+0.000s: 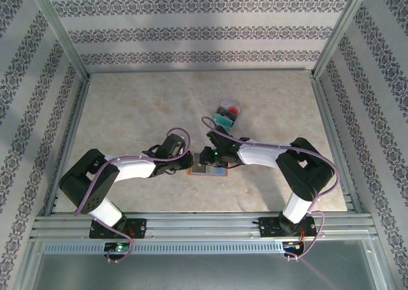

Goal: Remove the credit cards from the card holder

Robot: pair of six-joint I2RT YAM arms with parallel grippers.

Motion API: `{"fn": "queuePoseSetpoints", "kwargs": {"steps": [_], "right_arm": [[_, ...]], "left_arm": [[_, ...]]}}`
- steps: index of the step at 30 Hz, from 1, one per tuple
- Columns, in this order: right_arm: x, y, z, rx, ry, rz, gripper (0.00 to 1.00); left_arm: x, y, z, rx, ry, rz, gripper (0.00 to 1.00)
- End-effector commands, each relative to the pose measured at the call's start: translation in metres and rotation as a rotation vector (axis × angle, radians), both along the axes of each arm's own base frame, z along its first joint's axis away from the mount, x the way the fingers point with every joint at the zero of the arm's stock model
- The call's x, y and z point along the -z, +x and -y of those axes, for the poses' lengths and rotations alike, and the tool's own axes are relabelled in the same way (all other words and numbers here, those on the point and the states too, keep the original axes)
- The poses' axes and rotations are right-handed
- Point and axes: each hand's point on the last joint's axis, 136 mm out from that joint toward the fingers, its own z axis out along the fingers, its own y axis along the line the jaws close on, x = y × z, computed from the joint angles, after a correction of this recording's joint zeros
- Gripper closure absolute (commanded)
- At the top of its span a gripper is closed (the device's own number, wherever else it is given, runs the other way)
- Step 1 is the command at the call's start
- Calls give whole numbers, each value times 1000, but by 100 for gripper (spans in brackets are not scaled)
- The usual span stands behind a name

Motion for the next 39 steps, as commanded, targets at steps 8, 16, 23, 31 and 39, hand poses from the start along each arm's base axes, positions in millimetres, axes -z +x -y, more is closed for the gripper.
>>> {"fn": "queuePoseSetpoints", "kwargs": {"steps": [8, 16, 23, 31, 39], "right_arm": [[2, -5, 18, 48, -25, -11, 72], [7, -5, 18, 56, -27, -19, 72], [-5, -5, 15, 41, 1, 1, 72], [-18, -8, 15, 36, 20, 30, 72], [0, -15, 20, 64, 2, -10, 72]], "left_arm": [[1, -4, 3, 5, 14, -14, 88], [1, -4, 2, 4, 16, -14, 88], [0, -4, 1, 2, 21, -12, 88], [2, -4, 1, 0, 22, -16, 88], [2, -4, -1, -3, 25, -15, 88]]}}
